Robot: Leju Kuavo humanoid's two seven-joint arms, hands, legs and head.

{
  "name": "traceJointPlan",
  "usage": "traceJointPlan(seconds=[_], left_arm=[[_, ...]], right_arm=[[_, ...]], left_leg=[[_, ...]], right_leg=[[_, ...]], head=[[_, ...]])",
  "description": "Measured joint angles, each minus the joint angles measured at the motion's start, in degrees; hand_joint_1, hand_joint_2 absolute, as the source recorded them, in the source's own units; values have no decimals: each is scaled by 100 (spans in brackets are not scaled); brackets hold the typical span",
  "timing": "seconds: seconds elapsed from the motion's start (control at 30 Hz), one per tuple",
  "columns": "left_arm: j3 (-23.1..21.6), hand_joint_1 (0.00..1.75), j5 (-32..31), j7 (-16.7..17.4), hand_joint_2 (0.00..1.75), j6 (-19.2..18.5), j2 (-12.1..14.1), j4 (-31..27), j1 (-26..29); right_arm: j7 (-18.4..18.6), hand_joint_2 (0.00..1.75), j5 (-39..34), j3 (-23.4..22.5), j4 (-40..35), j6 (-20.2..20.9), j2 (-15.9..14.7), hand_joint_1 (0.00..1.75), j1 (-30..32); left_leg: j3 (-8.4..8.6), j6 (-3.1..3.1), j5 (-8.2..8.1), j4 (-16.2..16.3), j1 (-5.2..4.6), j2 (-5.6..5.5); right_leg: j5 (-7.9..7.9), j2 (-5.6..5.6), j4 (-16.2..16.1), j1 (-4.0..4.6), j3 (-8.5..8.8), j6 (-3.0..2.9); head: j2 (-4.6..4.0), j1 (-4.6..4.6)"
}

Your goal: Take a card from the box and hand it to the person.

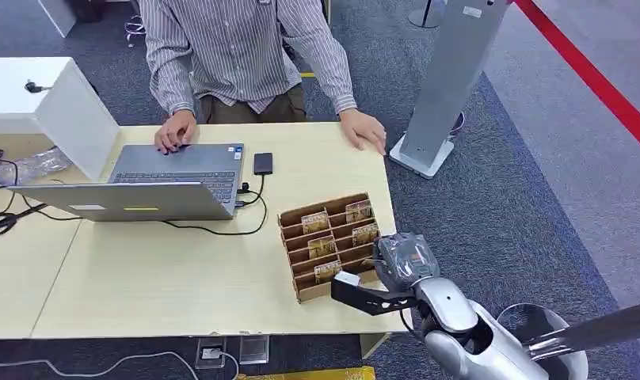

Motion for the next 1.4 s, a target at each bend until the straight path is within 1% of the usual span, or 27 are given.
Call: traceJointPlan(seconds=[0.13, 0.23, 0.27, 0.33, 0.37, 0.43, 0.53, 0.6, 0.67, 0.73, 0.87, 0.9, 0.93, 1.07, 1.13, 1.23, 1.4], left_arm=[[0, 0, -11, 17, 175, 17, 11, 0, 0], [0, 0, -17, 17, 175, 24, 18, 0, 3], [0, 0, -17, 17, 175, 24, 26, 2, 4], [2, 0, -17, 18, 175, 24, 44, 2, 7], [2, 0, -15, 20, 175, 24, 50, 2, 10], [2, 0, -13, 24, 175, 31, 55, 2, 9], [4, 0, -2, 31, 175, 31, 57, 2, 21], [4, 0, 9, 35, 175, 31, 57, 2, 21], [4, 0, 9, 35, 175, 31, 57, 2, 17], [4, 0, 9, 33, 175, 31, 57, 2, 19], [4, 0, -4, 9, 175, 28, 55, 2, 14], [4, 0, -13, 2, 175, 28, 55, 2, 8], [2, 0, -22, -7, 175, 28, 50, 2, 1], [2, 0, -39, -42, 175, 31, 44, 2, -8], [2, 0, -42, -48, 175, 31, 42, 2, -16], [2, 0, -50, -52, 175, 33, 39, 2, -16], [0, 0, -92, -90, 175, 66, 20, 2, -26]], right_arm=[[118, 175, -1008, -76, -173, 304, -66, 171, -63], [269, 175, -1348, -83, -335, 505, -155, 171, -130], [346, 175, -1451, -87, -449, 579, -212, 171, -203], [553, 175, -1650, -160, -926, 708, -427, 171, -473], [645, 175, -1766, -263, -1192, 767, -536, 171, -674], [748, 175, -1932, -409, -1509, 865, -656, 171, -944], [750, 175, -2091, -494, -1847, 959, -750, 171, -1036], [694, 175, -2178, -544, -2115, 975, -789, 171, -1219], [570, 175, -2227, -603, -2319, 970, -818, 171, -1481], [400, 175, -2203, -608, -2413, 933, -813, 171, -1617], [63, 175, -1927, -544, -2430, 723, -750, 171, -1712], [-38, 175, -1823, -507, -2426, 611, -715, 171, -1753], [-147, 175, -1713, -481, -2400, 467, -682, 171, -1781], [-651, 175, -1186, -374, -2102, -377, -470, 171, -1793], [-767, 175, -1066, -310, -1952, -621, -391, 171, -1793], [-864, 175, -1042, -234, -1792, -774, -310, 171, -1794], [-1187, 175, -961, -75, -1204, -1627, -101, 171, -1798]], left_leg=[[-1, 0, 0, 0, 0, 0], [-3, 1, 0, 1, 0, -1], [-3, 0, 1, 1, -2, 0], [-6, 2, 2, 1, -3, 1], [-1, 2, 2, 1, -3, 2], [2, 2, 2, 1, -3, 3], [-6, 2, 2, 1, -3, -1], [-5, 2, 2, 1, -3, 3], [-2, 2, 2, 1, -2, 3], [-4, 2, 2, 1, -1, 1], [-7, 2, 2, 0, -2, 0], [-6, 2, 2, 0, -2, 0], [-7, 2, 2, 0, -2, -1], [-7, 2, 2, 0, -1, -2], [-8, 2, 2, 0, -2, -2], [-10, 2, 2, 0, -1, -3], [-11, 2, 2, 0, -1, -3]], right_leg=[[0, 0, 0, 0, 0, 0], [1, 0, 0, 0, -1, 0], [1, 0, 0, -2, -5, 0], [3, 1, 1, -4, -7, 0], [3, 3, 1, -4, -6, 0], [3, 0, 1, -4, -1, 1], [3, -1, 1, -4, -4, 1], [3, 4, 1, -4, -6, 0], [3, 2, 1, -3, -3, 0], [2, -2, 1, -2, -1, 1], [2, 0, 2, -2, -2, 1], [2, 0, 2, -2, -2, 1], [2, -2, 2, -2, -2, 1], [2, -2, 2, -2, -2, 1], [2, -3, 2, -2, -2, 1], [2, -3, 2, -2, -3, 1], [2, -5, 2, -2, -3, 1]], head=[[0, 2], [0, 4], [0, 7], [0, -9], [2, -4], [0, -9], [0, 17], [0, 4], [0, -9], [0, 4], [2, 2], [0, -2], [2, -4], [0, 4], [0, -2], [0, 4], [0, 0]])
